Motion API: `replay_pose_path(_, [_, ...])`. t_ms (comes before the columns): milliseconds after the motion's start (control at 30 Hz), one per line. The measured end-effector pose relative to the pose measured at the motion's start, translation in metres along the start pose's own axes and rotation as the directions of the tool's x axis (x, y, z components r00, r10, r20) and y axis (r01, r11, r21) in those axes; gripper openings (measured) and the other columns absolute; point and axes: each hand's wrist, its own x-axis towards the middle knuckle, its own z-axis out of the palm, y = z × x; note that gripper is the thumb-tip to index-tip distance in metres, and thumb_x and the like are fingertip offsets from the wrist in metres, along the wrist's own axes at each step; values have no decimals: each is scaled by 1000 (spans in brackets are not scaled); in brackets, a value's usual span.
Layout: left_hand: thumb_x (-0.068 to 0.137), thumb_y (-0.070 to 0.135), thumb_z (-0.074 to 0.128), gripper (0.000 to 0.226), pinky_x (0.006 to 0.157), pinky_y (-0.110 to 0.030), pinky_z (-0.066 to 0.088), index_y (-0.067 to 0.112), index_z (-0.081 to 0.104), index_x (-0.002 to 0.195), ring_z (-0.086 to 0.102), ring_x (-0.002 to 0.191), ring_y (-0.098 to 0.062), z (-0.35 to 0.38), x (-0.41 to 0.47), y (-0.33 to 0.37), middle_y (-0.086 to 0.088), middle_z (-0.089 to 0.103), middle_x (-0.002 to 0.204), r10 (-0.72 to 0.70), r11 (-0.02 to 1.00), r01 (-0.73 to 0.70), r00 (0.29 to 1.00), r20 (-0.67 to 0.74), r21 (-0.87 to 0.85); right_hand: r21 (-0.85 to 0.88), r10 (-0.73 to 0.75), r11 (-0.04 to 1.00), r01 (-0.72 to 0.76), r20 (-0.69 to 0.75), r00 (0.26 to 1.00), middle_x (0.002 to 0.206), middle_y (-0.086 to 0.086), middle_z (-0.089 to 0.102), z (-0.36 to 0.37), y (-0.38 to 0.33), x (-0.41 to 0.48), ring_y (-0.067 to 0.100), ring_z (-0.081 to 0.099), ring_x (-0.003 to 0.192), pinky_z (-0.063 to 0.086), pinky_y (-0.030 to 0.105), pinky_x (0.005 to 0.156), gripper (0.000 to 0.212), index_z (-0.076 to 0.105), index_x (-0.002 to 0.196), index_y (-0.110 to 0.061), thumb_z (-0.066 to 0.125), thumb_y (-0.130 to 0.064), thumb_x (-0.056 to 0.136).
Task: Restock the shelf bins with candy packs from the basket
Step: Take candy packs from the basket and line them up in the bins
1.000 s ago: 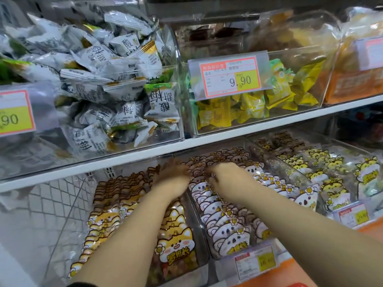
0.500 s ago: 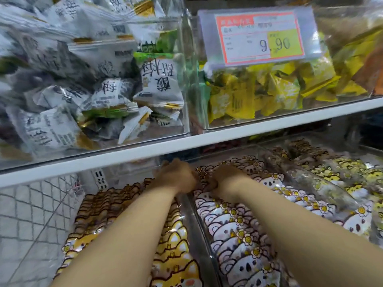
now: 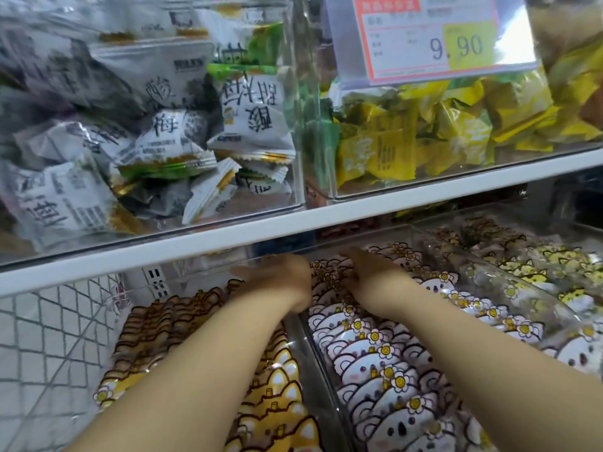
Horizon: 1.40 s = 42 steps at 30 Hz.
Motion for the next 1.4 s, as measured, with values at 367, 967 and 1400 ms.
replay_pose_path(367, [99, 19, 48, 24, 57, -25, 40, 12, 69, 90, 63, 77, -17, 20, -10, -11, -7, 66, 90, -25, 948, -7, 995, -97, -318, 57, -44, 998, 39, 95, 995, 125, -2, 63, -2, -8, 2, 20, 60, 110, 49, 30, 93, 23, 69, 112, -27, 55, -16, 97])
replay_pose_path(967, [99, 17, 52, 38, 109, -55, 26, 24, 61, 135, 34, 143, -33, -8, 22, 1, 1, 47, 150, -1, 995, -10, 994, 109, 96, -99, 115, 989, -113, 17, 993, 151, -2, 39, -2, -5, -22, 29, 28, 141, 24, 49, 116, 40, 43, 140, -31, 42, -36, 100])
replay_pose_path(1400, [98, 12, 52, 24, 100, -41, 32, 16, 66, 118, 49, 124, -25, 6, 17, 5, -5, 58, 124, 59, 989, -24, 967, -249, 143, -200, 20, 980, 5, 124, 992, 151, 2, 40, -7, 4, -54, 27, 29, 140, 22, 41, 117, 47, 31, 149, -30, 30, -43, 104])
